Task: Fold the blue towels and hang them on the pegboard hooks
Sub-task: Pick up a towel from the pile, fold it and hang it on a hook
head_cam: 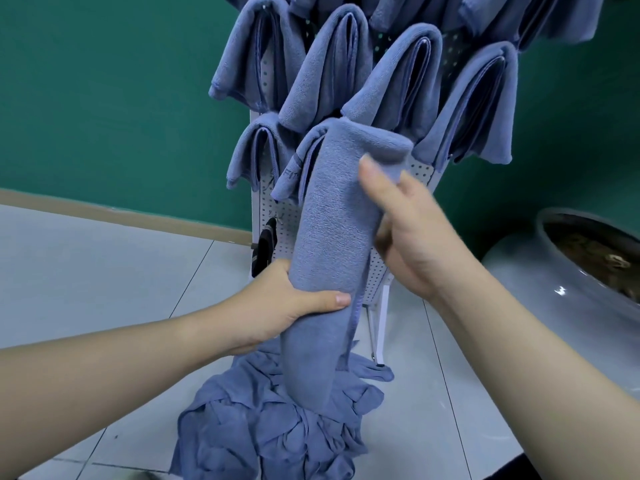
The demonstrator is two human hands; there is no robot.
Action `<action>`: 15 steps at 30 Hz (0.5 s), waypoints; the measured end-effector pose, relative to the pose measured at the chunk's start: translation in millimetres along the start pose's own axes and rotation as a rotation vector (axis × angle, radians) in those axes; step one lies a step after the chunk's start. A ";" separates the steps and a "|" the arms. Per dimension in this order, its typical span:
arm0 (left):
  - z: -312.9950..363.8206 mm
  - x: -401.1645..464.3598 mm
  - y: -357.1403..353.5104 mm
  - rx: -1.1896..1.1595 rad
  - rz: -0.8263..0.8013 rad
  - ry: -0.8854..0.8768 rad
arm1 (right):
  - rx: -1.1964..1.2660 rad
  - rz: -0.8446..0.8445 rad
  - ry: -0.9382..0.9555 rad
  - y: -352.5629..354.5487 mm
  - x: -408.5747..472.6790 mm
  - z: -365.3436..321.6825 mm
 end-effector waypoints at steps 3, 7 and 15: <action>-1.9 -2.3 1.8 0.028 -0.003 0.022 | -0.102 -0.066 -0.122 4.7 -10.6 23.2; -18.8 -1.6 1.0 0.081 0.012 0.093 | -0.070 0.020 -0.112 13.1 -11.0 20.9; -46.4 -6.5 4.5 0.265 -0.023 0.193 | 0.081 0.299 -0.095 51.4 -4.7 1.5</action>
Point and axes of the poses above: each hand's wrist, its own x-axis towards the middle knuckle, its own y-axis out of the back of the hand, z = x × y, the point moved 8 cm from there along x, towards the middle knuckle, and after that the axes turned 10 degrees about y, right-handed, at the moved point
